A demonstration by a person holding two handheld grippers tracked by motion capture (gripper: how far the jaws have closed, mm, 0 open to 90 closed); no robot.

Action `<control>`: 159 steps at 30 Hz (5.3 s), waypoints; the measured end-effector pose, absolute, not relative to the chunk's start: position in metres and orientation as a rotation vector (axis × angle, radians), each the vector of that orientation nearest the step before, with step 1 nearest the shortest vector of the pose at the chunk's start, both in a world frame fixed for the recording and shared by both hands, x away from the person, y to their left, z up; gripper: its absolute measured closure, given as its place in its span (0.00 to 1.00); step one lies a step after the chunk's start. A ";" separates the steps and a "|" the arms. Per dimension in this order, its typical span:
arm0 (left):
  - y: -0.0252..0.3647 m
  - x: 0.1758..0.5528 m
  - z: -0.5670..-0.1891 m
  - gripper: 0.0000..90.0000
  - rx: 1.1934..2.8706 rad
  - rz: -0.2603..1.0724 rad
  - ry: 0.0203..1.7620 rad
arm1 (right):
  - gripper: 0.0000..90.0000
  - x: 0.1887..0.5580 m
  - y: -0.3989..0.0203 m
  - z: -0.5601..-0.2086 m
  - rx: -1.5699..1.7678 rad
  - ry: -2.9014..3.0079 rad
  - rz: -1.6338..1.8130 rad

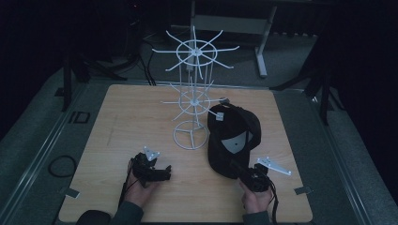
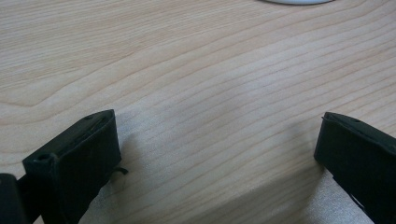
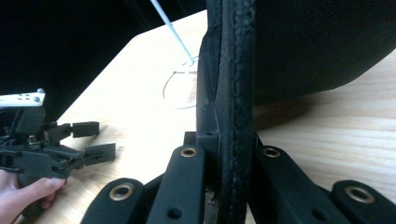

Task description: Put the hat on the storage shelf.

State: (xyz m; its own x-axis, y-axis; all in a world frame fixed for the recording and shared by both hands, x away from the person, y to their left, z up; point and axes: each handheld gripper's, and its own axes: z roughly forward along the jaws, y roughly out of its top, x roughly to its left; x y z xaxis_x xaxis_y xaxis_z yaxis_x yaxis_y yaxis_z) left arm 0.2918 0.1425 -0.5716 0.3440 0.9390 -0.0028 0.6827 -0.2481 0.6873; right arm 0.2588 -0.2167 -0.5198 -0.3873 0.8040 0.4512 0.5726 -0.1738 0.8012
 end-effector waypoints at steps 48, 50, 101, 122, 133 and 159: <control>0.142 0.292 -0.572 0.00 2.010 0.559 1.414 | 0.96 0.286 -0.238 -0.476 1.486 1.848 1.451; 0.142 0.292 -0.572 0.00 2.009 0.559 1.414 | 0.96 0.287 -0.239 -0.474 1.481 1.848 1.449; 0.142 0.292 -0.571 0.00 2.018 0.559 1.410 | 0.96 0.301 -0.245 -0.438 1.359 1.829 1.382; 0.142 0.292 -0.571 0.00 2.016 0.558 1.412 | 0.96 0.307 -0.245 -0.422 1.309 1.843 1.351; 0.142 0.292 -0.571 0.00 2.016 0.559 1.412 | 0.96 0.310 -0.245 -0.414 1.288 1.846 1.341; 0.142 0.292 -0.571 0.00 2.017 0.556 1.412 | 0.96 0.311 -0.251 -0.391 1.247 1.816 1.333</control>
